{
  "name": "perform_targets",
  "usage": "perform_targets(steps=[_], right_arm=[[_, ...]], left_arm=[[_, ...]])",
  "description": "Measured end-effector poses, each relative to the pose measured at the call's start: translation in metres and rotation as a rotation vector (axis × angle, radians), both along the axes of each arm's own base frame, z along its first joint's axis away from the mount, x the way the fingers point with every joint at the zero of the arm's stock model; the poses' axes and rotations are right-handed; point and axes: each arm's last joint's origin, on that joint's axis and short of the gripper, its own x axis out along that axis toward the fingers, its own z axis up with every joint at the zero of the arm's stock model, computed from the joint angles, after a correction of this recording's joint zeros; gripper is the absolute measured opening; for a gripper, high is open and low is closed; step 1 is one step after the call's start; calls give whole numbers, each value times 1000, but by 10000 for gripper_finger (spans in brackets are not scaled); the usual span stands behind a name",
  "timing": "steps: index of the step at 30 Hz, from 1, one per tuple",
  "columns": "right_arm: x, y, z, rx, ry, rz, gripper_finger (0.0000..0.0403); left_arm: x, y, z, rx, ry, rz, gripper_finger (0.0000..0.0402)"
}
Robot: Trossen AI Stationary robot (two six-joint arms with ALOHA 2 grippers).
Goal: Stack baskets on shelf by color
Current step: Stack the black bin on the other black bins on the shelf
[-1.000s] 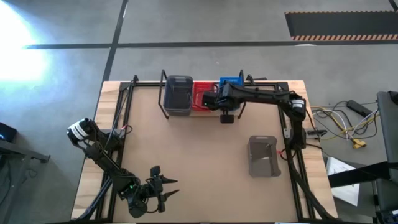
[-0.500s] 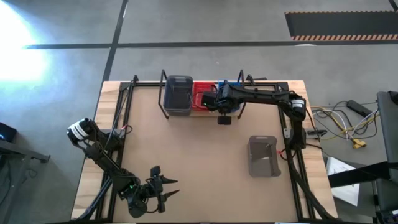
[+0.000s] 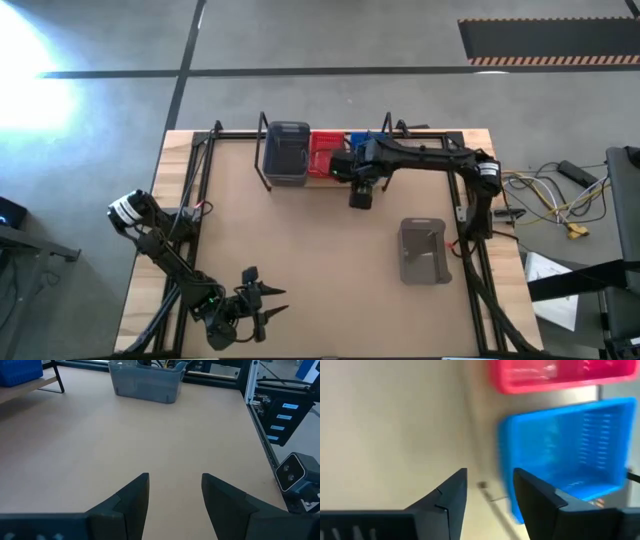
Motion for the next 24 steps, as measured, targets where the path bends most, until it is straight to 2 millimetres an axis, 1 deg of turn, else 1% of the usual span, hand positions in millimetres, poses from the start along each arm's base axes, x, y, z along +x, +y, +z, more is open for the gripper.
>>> perform_targets(steps=[2, 5, 7, 10, 14, 17, 21, 24], right_arm=[[-2, 22, 8, 21, -31, 35, 144], [-7, 65, 16, 29, -65, 105, 134], [-13, 97, 18, 39, -77, 146, 127], [-29, 144, 16, 59, -86, 191, 119], [-63, 199, 5, 84, -74, 177, 107], [-94, 231, -4, 98, -70, 125, 97], [-138, 267, -12, 112, -68, 67, 93], [-165, 286, -18, 130, -53, 23, 107]], left_arm=[[0, 0, 0, 0, 0, 0, 167], [0, 0, 0, 0, 0, 0, 167], [0, 0, 0, 0, 0, 0, 167], [0, 0, 0, 1, 0, 0, 167], [0, 0, 0, 1, 0, 0, 167], [0, 0, 0, 1, 0, 0, 167], [0, 0, 0, 1, 0, 0, 167], [0, 0, 0, 1, 0, 0, 167]])
